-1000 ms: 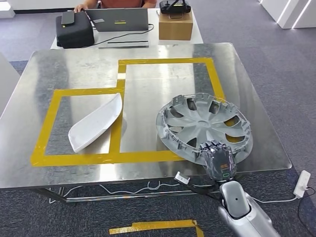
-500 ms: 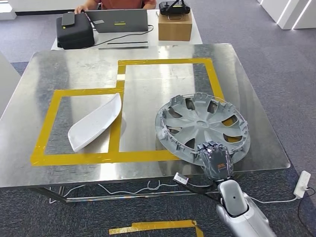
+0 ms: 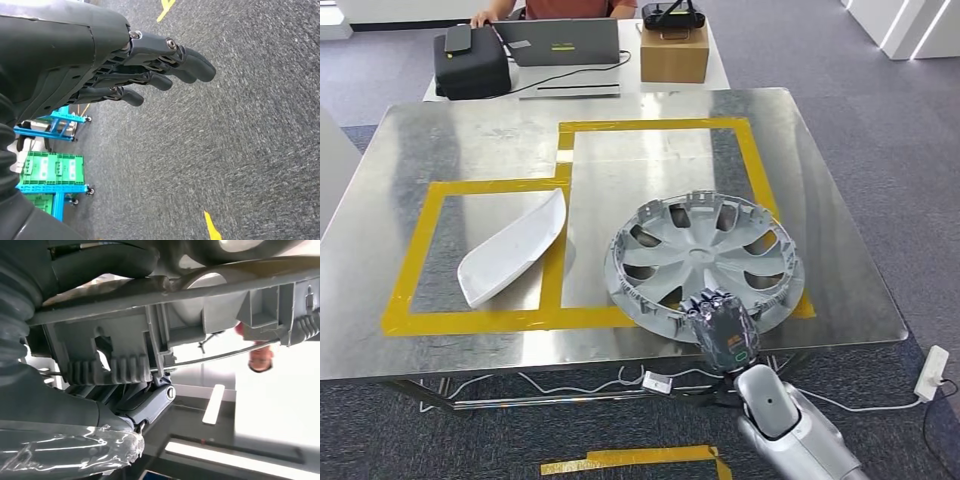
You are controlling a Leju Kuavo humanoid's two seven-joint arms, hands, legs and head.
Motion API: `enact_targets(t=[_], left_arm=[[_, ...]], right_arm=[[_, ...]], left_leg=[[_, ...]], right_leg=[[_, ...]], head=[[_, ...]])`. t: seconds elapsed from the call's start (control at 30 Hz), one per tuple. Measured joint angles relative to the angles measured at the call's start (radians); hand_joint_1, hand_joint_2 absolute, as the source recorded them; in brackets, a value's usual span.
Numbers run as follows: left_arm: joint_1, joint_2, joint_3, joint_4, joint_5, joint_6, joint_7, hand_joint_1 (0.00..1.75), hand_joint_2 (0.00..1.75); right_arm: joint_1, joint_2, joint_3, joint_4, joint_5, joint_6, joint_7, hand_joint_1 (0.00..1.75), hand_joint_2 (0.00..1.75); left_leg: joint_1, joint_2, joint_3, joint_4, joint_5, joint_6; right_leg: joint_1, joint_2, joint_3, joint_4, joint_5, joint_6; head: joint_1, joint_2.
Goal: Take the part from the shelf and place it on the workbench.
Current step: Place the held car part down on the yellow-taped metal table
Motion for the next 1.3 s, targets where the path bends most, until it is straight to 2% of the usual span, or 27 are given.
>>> enact_targets(t=[0.2,0.53,0.77,1.03,1.17,1.2,1.3], left_arm=[[0.0,0.0,0.0,0.0,0.0,0.0,0.005,0.0,1.75],[0.0,-0.001,0.0,0.0,0.005,-0.01,0.006,0.0,1.75],[0.0,0.0,0.0,0.0,0.019,-0.062,-0.018,0.0,1.75],[0.0,0.0,0.001,0.0,0.018,-0.071,-0.022,0.0,1.75],[0.0,0.001,0.001,0.0,0.017,-0.071,-0.022,0.0,1.75],[0.0,0.001,0.001,0.0,0.017,-0.07,-0.022,0.0,1.75],[0.0,0.001,0.001,0.0,0.016,-0.068,-0.025,0.0,0.44]], right_arm=[[-0.016,-0.001,0.042,0.004,0.0,0.0,-0.006,1.75,1.75],[-0.027,-0.001,0.059,0.025,0.0,0.003,-0.011,1.75,1.75],[-0.043,0.0,0.062,0.044,-0.003,0.007,-0.027,1.75,1.75],[-0.063,0.003,0.065,0.072,-0.003,0.006,0.0,1.75,1.75],[-0.065,0.003,0.065,0.08,-0.003,0.006,0.002,0.0,0.0],[-0.066,0.003,0.065,0.082,-0.003,0.006,0.004,0.0,0.0],[-0.067,0.003,0.067,0.086,-0.003,0.006,0.014,0.0,0.0]], left_leg=[[0.0,0.0,0.0,0.0,0.0,0.0],[0.0,0.0,0.0,0.0,0.0,0.0],[0.0,0.0,0.0,0.0,0.0,0.0],[0.0,0.0,0.0,0.0,0.0,0.0],[0.0,0.0,0.0,0.0,0.0,0.0],[0.0,0.0,0.0,0.0,0.0,0.0],[0.0,0.0,0.0,0.0,0.0,0.0]], right_leg=[[0.0,0.0,0.0,0.0,0.0,0.0],[0.0,0.0,0.0,0.0,0.0,0.0],[0.0,0.0,0.0,0.0,0.0,0.0],[0.0,0.0,0.0,0.0,0.0,0.0],[0.0,0.0,0.0,0.0,0.0,0.0],[0.0,0.0,0.0,0.0,0.0,0.0],[0.0,0.0,0.0,0.0,0.0,0.0]], head=[[0.0,0.0],[0.0,0.0],[0.0,0.0],[0.0,0.0],[0.0,0.0],[0.0,0.0],[0.0,0.0]])
